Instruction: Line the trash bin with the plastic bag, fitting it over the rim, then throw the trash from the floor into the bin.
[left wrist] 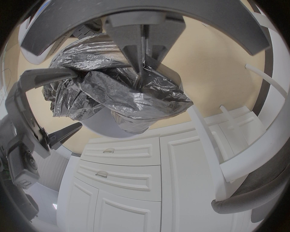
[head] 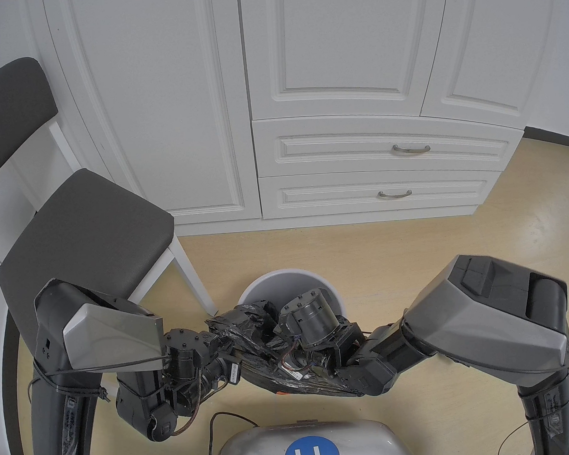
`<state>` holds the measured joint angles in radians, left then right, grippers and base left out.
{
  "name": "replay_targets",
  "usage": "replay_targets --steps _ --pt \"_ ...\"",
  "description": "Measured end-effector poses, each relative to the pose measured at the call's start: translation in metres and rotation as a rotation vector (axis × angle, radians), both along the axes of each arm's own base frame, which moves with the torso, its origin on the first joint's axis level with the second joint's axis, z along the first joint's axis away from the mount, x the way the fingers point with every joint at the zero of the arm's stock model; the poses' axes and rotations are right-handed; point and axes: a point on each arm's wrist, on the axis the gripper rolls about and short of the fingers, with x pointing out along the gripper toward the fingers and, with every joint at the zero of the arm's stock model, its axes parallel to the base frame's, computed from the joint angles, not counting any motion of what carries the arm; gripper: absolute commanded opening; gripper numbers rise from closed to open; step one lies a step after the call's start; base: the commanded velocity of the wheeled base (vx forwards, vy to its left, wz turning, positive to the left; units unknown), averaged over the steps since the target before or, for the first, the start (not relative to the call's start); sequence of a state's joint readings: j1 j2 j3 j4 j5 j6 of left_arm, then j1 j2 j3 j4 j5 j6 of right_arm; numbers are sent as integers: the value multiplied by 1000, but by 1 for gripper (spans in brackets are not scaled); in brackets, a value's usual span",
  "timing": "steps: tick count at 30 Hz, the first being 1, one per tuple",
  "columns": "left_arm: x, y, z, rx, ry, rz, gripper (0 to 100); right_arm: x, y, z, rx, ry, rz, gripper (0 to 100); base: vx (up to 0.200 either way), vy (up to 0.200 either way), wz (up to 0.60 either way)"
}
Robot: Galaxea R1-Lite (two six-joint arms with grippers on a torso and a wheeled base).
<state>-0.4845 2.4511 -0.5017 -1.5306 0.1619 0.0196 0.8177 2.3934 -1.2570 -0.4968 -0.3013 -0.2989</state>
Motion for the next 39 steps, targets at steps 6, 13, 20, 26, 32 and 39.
replay_targets --steps 6,13,20,26,32,39 --pt "0 0 0 0 0 0 0 6 7 -9 3 -2 1 0 0 0 0" --pt "0 0 0 0 0 -1 0 14 12 -18 6 -3 -5 0 0 0 0" --pt "-1 0 -1 3 3 -3 0 29 3 -9 17 -18 -46 0 0 0 0" --pt "-1 0 -5 9 13 -5 0 53 -9 12 42 -48 -101 0 0 0 0" --pt "1 -1 -8 8 14 -4 0 75 -18 33 61 -73 -148 0 0 0 0" --pt "8 -5 -7 -18 -10 7 0 92 -24 51 65 -94 -175 0 0 0 0"
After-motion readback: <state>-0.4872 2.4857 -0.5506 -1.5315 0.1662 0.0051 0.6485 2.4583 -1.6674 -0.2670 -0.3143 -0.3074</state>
